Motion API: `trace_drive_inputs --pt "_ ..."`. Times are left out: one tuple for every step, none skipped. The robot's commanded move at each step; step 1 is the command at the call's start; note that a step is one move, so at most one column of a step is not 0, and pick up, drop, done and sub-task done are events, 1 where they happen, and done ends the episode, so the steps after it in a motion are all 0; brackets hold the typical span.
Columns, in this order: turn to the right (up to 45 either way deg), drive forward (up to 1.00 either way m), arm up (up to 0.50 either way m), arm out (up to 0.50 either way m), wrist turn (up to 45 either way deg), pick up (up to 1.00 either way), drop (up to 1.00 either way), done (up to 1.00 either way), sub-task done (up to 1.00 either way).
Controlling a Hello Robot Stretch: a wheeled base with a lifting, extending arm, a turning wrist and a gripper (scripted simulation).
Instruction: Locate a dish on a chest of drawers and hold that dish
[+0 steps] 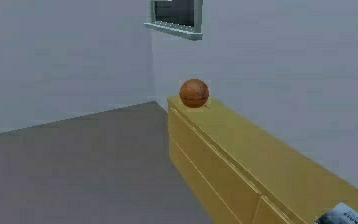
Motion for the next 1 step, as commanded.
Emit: trace_drive_inputs --pt "0.0 0.0 0.1 0.0 0.0 0.0 0.0 0.0 0.0"
